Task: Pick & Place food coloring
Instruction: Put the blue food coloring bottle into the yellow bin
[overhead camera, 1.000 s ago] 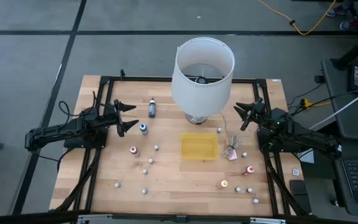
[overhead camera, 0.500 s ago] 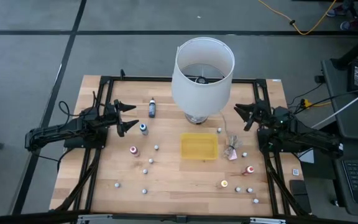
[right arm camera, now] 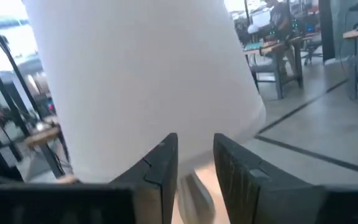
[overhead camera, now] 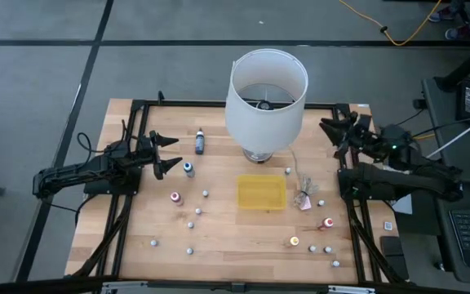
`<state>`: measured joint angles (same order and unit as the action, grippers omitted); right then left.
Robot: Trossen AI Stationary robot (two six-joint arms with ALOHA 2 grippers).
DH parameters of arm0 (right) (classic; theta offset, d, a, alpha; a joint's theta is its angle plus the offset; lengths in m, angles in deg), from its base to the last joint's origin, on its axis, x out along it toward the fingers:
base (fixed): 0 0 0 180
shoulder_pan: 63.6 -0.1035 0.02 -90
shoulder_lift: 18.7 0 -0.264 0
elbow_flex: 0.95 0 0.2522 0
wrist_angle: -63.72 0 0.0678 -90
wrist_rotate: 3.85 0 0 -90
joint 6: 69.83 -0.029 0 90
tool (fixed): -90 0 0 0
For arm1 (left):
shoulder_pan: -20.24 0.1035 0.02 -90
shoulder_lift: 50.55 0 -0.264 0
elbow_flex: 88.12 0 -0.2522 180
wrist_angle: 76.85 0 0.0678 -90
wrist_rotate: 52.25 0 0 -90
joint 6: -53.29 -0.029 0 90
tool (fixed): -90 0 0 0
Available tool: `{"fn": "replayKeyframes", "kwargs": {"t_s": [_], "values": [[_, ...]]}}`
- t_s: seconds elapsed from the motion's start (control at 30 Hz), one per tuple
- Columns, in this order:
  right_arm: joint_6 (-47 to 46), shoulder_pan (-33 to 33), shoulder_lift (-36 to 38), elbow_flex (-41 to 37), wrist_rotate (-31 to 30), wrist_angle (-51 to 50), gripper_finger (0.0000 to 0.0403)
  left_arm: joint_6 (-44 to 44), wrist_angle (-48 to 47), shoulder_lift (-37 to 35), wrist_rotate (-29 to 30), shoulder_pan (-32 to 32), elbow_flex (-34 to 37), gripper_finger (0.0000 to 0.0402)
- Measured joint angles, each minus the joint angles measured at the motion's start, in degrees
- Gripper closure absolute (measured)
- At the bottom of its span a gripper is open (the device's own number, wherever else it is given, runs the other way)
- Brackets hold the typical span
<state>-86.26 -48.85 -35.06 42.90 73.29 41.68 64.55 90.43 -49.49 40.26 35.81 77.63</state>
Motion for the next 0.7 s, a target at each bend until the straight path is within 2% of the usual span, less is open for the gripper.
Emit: {"fn": "replayKeyframes", "kwargs": {"t_s": [0.23,0.4,0.53,0.7], "values": [[-6.3,0.0,-2.6,5.0,1.6,-1.8,0.0297,0.0,0.0,0.0,0.0,0.0,0.0,0.0013],[-7.1,0.0,-5.9,11.8,5.2,-12.0,0.0288,0.0,0.0,0.0,0.0,0.0,0.0,0.0013],[-5.9,0.0,-9.0,18.5,5.5,-22.0,0.0256,0.0,0.0,0.0,0.0,0.0,0.0,0.0013],[-7.5,0.0,-13.2,25.4,6.1,-33.7,0.0193,0.0,0.0,0.0,0.0,0.0,0.0,0.0013]]}}
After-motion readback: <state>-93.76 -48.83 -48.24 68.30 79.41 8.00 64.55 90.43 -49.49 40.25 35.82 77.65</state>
